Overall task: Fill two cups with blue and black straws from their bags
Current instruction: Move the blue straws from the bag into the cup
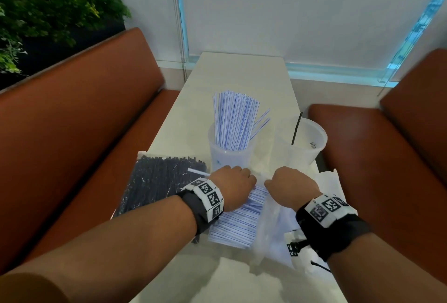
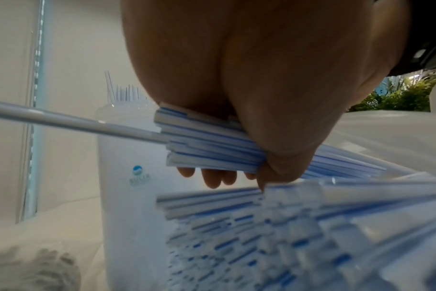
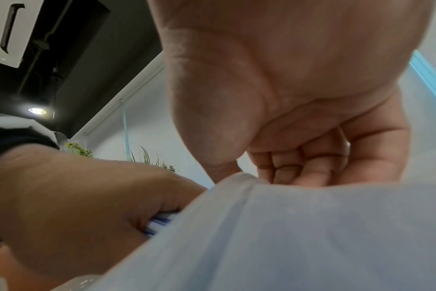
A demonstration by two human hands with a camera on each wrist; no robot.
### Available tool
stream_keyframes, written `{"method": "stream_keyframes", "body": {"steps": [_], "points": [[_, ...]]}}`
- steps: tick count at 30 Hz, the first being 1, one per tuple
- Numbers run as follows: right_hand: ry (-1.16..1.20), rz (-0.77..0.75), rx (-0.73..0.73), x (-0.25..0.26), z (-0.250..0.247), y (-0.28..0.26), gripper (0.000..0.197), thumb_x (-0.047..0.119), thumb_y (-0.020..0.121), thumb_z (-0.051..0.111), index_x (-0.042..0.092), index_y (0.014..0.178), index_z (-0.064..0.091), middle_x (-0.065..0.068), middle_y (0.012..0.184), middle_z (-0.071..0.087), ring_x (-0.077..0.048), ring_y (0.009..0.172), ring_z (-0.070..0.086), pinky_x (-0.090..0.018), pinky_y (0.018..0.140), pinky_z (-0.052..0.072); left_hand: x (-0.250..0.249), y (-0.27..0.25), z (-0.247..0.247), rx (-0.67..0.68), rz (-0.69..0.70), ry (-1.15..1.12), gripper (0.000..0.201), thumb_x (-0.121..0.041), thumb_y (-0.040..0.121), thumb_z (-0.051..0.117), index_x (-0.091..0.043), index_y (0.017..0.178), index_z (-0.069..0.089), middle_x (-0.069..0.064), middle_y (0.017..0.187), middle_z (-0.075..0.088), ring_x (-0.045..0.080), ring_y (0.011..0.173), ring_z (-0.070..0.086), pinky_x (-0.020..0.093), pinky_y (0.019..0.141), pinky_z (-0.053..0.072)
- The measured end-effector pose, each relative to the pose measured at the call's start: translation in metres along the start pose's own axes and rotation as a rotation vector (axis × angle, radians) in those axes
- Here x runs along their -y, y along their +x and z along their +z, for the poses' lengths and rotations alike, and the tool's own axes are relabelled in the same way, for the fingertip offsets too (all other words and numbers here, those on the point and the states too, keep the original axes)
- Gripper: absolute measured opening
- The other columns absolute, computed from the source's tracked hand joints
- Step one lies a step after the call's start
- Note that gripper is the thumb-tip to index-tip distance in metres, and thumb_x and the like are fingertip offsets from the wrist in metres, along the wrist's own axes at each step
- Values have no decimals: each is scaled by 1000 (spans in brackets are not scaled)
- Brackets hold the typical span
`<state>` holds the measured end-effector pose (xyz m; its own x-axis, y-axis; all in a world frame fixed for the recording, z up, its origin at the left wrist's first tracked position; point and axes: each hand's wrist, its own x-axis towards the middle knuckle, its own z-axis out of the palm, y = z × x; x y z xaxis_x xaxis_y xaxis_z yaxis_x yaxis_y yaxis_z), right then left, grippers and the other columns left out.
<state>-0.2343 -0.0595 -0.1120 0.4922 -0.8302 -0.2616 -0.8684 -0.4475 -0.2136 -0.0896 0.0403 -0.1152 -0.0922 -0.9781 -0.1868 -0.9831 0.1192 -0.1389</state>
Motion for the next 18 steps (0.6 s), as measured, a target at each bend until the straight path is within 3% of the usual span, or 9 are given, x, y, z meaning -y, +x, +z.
{"method": "stream_keyframes", "body": {"steps": [3, 7, 9, 11, 15, 18], "points": [[23, 3, -1, -1, -2, -1, 22, 36, 90, 47, 20, 76, 50, 3, 79, 56, -16, 72, 55, -31, 69, 43, 12, -9, -2, -2, -29, 54, 23, -19, 99, 51, -13, 121, 49, 7, 107, 62, 29, 92, 63, 37, 75, 36], [6, -18, 28, -8, -3, 0, 24, 35, 92, 44, 16, 81, 53, 2, 83, 55, -18, 78, 57, -33, 74, 47, 42, -31, 4, 17, -42, 74, 27, -12, 94, 56, -14, 118, 46, 5, 94, 62, 27, 72, 57, 36, 64, 39], [-49, -47, 65, -8, 0, -1, 27, 33, 95, 39, 13, 89, 57, 3, 85, 53, -20, 84, 57, -34, 78, 49, 60, -45, 11, 7, -50, 63, 26, -17, 95, 55, -18, 118, 45, 4, 95, 62, 28, 79, 62, 38, 65, 48], [-30, -20, 52, -7, 3, -2, 27, 33, 94, 40, 15, 83, 56, 1, 79, 54, -22, 78, 56, -35, 72, 48, 80, -61, 18, -21, -71, 35, 21, -23, 97, 51, -22, 118, 46, 3, 101, 63, 28, 89, 64, 40, 74, 54], [-2, 33, 57, -3, 6, -5, 30, 37, 92, 42, 15, 84, 60, -4, 79, 59, -27, 78, 59, -41, 74, 53, 116, -91, 33, -14, -137, 18, 19, -28, 99, 49, -23, 116, 47, 1, 107, 61, 24, 95, 62, 37, 75, 45], [39, 37, 16, -1, 9, -7, 46, 57, 96, 38, 18, 92, 63, -4, 95, 66, -26, 90, 64, -41, 82, 53, 137, -111, 45, 15, -204, -18, 14, -26, 98, 48, -26, 112, 45, 0, 106, 61, 21, 93, 59, 35, 76, 42]]}}
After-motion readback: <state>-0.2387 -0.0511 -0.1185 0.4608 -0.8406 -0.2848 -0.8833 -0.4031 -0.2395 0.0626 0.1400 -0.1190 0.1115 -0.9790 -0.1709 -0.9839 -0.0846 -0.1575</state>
